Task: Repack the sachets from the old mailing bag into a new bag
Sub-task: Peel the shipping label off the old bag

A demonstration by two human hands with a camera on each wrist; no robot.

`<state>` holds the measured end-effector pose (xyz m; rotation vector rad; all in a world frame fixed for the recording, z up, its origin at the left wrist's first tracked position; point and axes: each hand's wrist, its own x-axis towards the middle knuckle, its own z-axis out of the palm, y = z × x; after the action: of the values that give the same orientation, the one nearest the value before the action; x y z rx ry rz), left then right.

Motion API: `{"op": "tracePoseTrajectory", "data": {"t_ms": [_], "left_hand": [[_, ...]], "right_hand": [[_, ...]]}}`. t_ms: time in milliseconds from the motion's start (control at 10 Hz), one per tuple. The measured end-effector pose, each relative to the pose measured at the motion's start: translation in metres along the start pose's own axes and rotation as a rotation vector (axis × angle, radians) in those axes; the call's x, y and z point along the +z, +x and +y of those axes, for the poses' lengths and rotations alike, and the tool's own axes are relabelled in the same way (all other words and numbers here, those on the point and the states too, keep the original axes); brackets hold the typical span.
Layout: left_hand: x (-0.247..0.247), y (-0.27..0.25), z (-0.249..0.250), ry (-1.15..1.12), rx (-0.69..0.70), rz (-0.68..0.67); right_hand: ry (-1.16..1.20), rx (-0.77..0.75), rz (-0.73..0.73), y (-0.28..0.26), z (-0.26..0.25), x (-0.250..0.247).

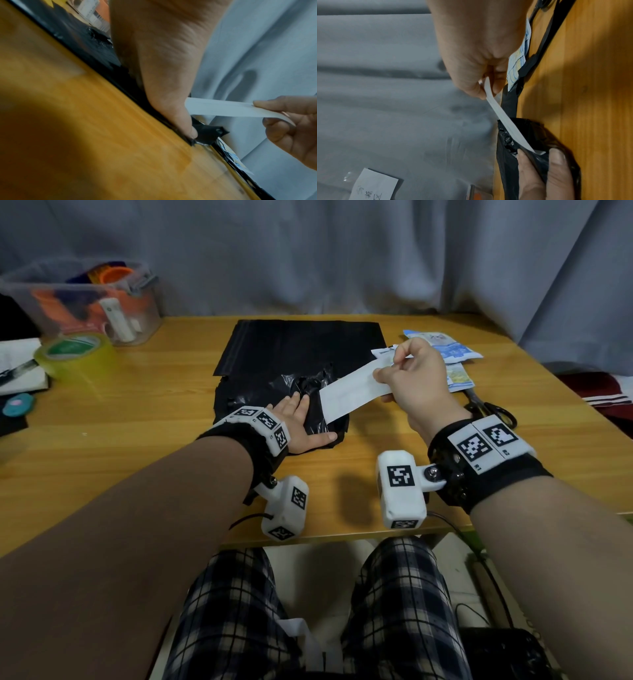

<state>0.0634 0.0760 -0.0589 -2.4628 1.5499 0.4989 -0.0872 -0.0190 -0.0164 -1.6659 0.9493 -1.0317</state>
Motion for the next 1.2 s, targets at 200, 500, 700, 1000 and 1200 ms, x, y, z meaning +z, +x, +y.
{"op": "tracePoseTrajectory", "data": {"t_ms": [200, 500, 700, 1000, 1200], "left_hand": [[0.000, -0.002, 0.001, -0.006, 0.002, 0.003], [-0.002, -0.004, 0.002, -0.001, -0.001, 0.000], [-0.002, -0.002, 0.001, 0.006, -0.005, 0.002], [0.000, 0.001, 0.001, 0.020, -0.019, 0.006], [-0.008, 0.001, 0.005, 0.032, -0.006, 0.005]], "right_hand": [[0.078, 0.038, 0.048, -0.006, 0.011, -0.003], [0.105, 0.048, 0.092, -0.014, 0.015, -0.005], [0.124, 0.042, 0.109, -0.016, 0.014, -0.005], [0.165, 0.061, 0.179, -0.017, 0.013, -0.014], [0.241, 0.042, 0.181, 0.000, -0.008, -0.047]]}}
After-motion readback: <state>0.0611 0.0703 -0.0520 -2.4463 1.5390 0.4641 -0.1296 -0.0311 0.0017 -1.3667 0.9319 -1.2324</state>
